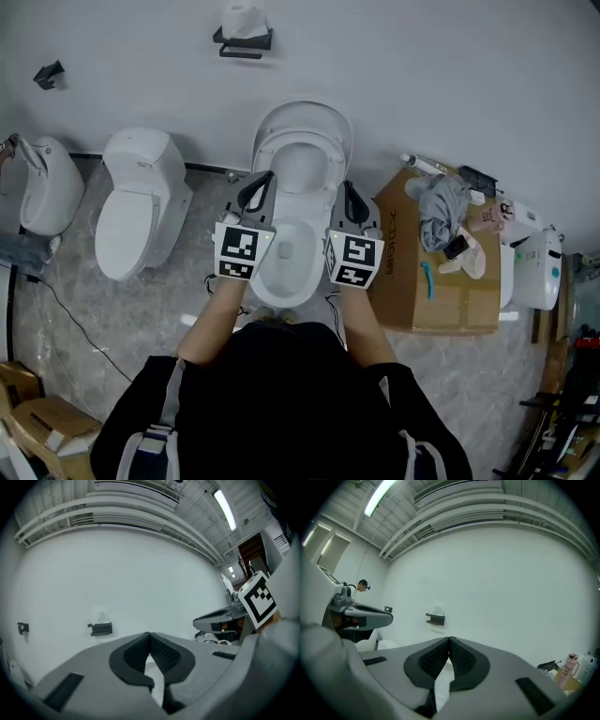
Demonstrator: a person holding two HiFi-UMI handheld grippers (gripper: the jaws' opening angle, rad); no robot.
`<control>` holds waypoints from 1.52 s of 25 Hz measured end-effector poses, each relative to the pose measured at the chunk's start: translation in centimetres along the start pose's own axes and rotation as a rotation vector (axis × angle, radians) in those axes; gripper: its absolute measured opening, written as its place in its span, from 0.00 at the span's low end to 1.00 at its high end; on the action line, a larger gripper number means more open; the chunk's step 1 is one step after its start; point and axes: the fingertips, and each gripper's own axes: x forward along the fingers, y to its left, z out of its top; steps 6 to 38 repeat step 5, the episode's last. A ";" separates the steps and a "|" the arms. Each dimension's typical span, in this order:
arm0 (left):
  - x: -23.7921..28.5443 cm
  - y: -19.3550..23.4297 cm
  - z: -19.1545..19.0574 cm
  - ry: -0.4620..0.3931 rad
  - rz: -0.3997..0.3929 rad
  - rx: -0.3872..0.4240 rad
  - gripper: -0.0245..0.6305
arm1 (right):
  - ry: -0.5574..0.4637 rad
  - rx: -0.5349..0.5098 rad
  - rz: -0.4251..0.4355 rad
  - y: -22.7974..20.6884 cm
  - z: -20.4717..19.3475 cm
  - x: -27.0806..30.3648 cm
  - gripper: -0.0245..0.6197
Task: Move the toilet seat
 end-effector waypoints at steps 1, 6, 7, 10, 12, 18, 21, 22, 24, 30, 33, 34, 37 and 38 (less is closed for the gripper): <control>-0.2 -0.1 0.0 -0.001 -0.001 -0.001 0.05 | -0.002 -0.002 0.001 0.1 0.0 -0.2 0.07; -1.1 -0.2 -0.1 -0.005 0.000 -0.008 0.05 | -0.006 -0.011 0.006 0.8 0.0 -0.9 0.07; -1.1 -0.2 -0.1 -0.005 0.000 -0.008 0.05 | -0.006 -0.011 0.006 0.8 0.0 -0.9 0.07; -1.1 -0.2 -0.1 -0.005 0.000 -0.008 0.05 | -0.006 -0.011 0.006 0.8 0.0 -0.9 0.07; -1.1 -0.2 -0.1 -0.005 0.000 -0.008 0.05 | -0.006 -0.011 0.006 0.8 0.0 -0.9 0.07; -1.1 -0.2 -0.1 -0.005 0.000 -0.008 0.05 | -0.006 -0.011 0.006 0.8 0.0 -0.9 0.07; -1.1 -0.2 -0.1 -0.005 0.000 -0.008 0.05 | -0.006 -0.011 0.006 0.8 0.0 -0.9 0.07; -1.1 -0.2 -0.1 -0.005 0.000 -0.008 0.05 | -0.006 -0.011 0.006 0.8 0.0 -0.9 0.07; -1.1 -0.2 -0.1 -0.005 0.000 -0.008 0.05 | -0.006 -0.011 0.006 0.8 0.0 -0.9 0.07; -1.1 -0.2 -0.1 -0.005 0.000 -0.008 0.05 | -0.006 -0.011 0.006 0.8 0.0 -0.9 0.07; -1.1 -0.2 -0.1 -0.005 0.000 -0.008 0.05 | -0.006 -0.011 0.006 0.8 0.0 -0.9 0.07; -1.1 -0.2 -0.1 -0.005 0.000 -0.008 0.05 | -0.006 -0.011 0.006 0.8 0.0 -0.9 0.07; -1.1 -0.2 -0.1 -0.005 0.000 -0.008 0.05 | -0.006 -0.011 0.006 0.8 0.0 -0.9 0.07; -1.1 -0.2 -0.1 -0.005 0.000 -0.008 0.05 | -0.006 -0.011 0.006 0.8 0.0 -0.9 0.07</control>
